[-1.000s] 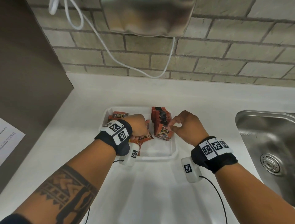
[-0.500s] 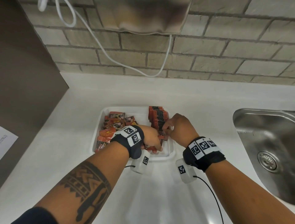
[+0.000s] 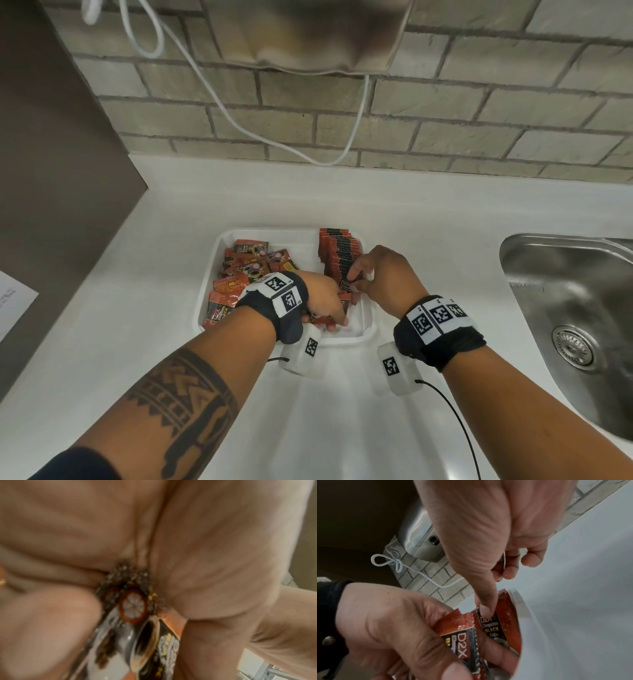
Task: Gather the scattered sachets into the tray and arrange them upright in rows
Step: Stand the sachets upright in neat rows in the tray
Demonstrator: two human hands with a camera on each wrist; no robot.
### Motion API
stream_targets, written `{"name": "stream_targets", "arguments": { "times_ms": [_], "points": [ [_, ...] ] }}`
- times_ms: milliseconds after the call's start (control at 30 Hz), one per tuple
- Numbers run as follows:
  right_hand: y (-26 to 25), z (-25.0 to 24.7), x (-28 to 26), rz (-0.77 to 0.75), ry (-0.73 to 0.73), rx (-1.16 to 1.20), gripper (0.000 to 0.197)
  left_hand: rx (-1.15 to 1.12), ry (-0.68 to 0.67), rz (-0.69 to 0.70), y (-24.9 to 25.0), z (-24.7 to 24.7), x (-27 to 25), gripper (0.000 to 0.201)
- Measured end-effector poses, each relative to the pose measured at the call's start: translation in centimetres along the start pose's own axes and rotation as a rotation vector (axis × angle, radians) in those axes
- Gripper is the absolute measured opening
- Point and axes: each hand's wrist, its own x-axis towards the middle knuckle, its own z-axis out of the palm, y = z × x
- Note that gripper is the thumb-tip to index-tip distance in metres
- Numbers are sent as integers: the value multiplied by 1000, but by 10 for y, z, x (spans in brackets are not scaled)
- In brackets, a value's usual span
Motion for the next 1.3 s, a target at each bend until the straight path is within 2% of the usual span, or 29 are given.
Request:
{"name": "stream_targets", "arguments": {
  "times_ms": [233, 333, 433, 533, 600, 700, 867, 933, 1033, 1133, 1200, 1233, 1300],
  "points": [
    [1, 0, -1, -18, 29, 33, 12, -37, -3, 11, -1, -2, -7, 29],
    [5, -3, -3, -30, 109, 96, 7, -182, -23, 42, -8, -4, -11, 27],
    [4, -10, -8, -18, 130, 193, 3, -497, -20, 155, -15, -7, -19, 23],
    [-2, -16, -13, -33, 59, 322, 6, -738, 14, 308, -20, -10, -26, 18],
    [-2, -19, -10, -14, 54, 423, 3, -778, 58, 371, -20, -11, -30, 19],
    [-1, -26, -1, 30, 125, 571, 8, -749, 99, 457, -18, -11, -33, 23],
    [-7, -34, -1, 8, 132, 538, 6, -763, 125, 545, -20, -9, -31, 16],
    [-10, -37, -1, -1, 178, 491, 7, -743, 122, 516, -23, -9, -31, 17],
    [-10, -42, -3, -59, 236, 330, 10, -585, 107, 299, -32, -14, -36, 22],
    [-4, -35, -7, -111, 209, 171, 8, -371, 140, 95, -48, -24, -33, 46],
    [1, -26, -9, -102, 211, 152, 6, -278, 154, 51, -56, -28, -30, 69],
    [2, -20, -9, -97, 208, 130, 6, -271, 151, 42, -58, -29, -30, 72],
    [4, -11, -10, -88, 199, 69, 7, -291, 125, 33, -56, -28, -30, 64]
  ]
}}
